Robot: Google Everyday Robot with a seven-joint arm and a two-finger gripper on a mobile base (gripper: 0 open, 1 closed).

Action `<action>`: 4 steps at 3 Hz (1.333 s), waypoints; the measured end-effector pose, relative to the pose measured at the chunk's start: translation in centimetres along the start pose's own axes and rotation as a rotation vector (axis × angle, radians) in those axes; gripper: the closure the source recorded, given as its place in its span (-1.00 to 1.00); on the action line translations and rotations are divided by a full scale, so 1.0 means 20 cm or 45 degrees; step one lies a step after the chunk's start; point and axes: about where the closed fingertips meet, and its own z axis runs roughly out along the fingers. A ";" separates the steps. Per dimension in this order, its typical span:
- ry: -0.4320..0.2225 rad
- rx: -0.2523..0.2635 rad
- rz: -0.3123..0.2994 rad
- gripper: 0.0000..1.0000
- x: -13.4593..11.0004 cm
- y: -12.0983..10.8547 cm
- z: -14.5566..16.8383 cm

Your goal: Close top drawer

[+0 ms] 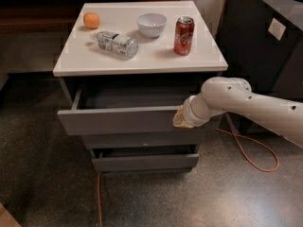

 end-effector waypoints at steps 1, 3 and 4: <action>-0.008 0.032 0.000 1.00 0.02 -0.11 0.05; 0.020 0.090 0.012 1.00 0.09 -0.31 0.12; 0.027 0.113 0.018 1.00 0.12 -0.37 0.14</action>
Offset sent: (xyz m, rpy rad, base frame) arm 0.0803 -0.0164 -0.0019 -0.0153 -0.0785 -0.0501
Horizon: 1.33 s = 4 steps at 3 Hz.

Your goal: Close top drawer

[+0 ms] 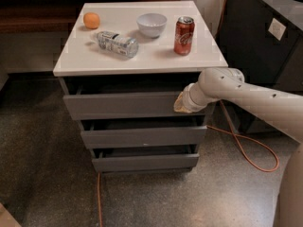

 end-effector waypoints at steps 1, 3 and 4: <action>0.008 0.018 0.001 1.00 0.01 -0.04 0.02; -0.032 0.024 -0.003 1.00 -0.02 0.03 -0.01; -0.100 -0.001 -0.014 1.00 -0.09 0.21 -0.09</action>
Offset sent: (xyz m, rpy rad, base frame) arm 0.0050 -0.0029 0.0088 0.0176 -0.0466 -0.0121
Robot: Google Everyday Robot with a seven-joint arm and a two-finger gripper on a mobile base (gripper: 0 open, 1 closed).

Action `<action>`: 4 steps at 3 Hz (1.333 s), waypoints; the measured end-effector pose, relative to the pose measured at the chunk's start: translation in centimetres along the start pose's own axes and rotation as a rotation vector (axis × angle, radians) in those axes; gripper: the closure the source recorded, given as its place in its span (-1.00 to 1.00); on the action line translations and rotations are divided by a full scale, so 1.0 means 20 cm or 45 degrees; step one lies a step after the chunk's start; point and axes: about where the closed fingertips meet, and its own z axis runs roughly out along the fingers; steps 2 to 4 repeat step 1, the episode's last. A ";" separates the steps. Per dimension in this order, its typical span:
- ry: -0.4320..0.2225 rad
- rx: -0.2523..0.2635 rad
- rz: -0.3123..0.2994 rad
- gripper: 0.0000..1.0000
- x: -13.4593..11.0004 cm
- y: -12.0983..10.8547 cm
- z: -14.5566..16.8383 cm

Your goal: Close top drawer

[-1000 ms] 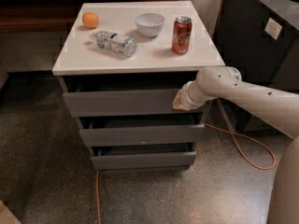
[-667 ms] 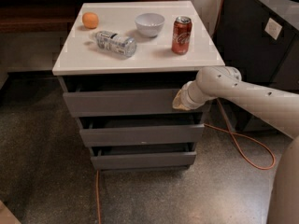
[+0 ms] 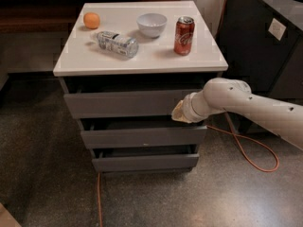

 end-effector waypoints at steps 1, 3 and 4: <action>-0.004 -0.004 0.001 1.00 0.00 0.01 0.00; -0.004 -0.004 0.001 1.00 0.00 0.01 0.00; -0.004 -0.004 0.001 1.00 0.00 0.01 0.00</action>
Offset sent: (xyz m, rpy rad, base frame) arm 0.0000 0.0000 0.0000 0.0000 0.0000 0.0000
